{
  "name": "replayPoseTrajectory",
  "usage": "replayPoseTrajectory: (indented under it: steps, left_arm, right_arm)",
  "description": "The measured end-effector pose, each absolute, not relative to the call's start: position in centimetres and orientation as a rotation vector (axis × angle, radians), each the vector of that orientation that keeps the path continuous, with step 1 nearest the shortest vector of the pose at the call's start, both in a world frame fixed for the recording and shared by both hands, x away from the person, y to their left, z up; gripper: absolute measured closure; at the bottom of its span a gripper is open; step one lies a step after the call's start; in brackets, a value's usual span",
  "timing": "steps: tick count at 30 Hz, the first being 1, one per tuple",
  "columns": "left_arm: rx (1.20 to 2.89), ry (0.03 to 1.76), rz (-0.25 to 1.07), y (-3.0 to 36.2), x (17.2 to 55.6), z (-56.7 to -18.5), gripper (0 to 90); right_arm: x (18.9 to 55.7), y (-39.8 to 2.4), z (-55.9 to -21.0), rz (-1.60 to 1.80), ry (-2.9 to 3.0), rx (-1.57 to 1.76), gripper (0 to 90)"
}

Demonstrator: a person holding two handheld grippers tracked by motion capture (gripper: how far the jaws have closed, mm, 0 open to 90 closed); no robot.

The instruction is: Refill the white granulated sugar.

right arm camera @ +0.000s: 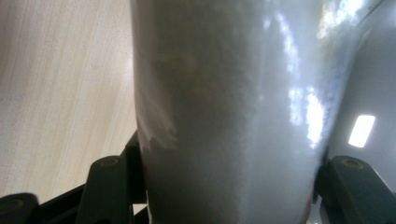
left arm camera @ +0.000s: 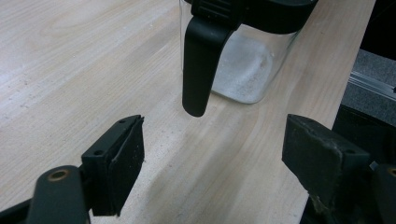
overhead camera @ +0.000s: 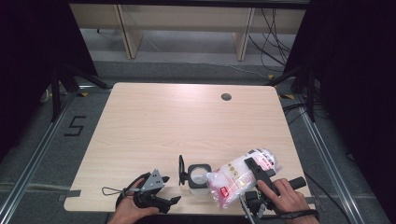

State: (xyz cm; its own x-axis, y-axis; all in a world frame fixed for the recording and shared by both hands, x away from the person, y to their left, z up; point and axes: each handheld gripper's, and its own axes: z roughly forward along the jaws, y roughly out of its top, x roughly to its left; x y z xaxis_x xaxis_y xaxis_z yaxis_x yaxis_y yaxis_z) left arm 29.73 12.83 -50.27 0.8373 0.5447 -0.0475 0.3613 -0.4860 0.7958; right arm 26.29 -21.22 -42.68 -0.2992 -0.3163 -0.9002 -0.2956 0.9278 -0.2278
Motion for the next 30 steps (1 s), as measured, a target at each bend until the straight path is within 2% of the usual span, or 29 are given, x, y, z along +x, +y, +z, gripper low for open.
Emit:
replayPoseTrajectory:
  steps: [30]
  left_arm:
    - [2.138,0.642,0.277,12.89,29.82,-50.23,20.6]
  right_arm:
    - [26.2,-21.17,-42.7,-0.039,1.9,-0.444,41.8]
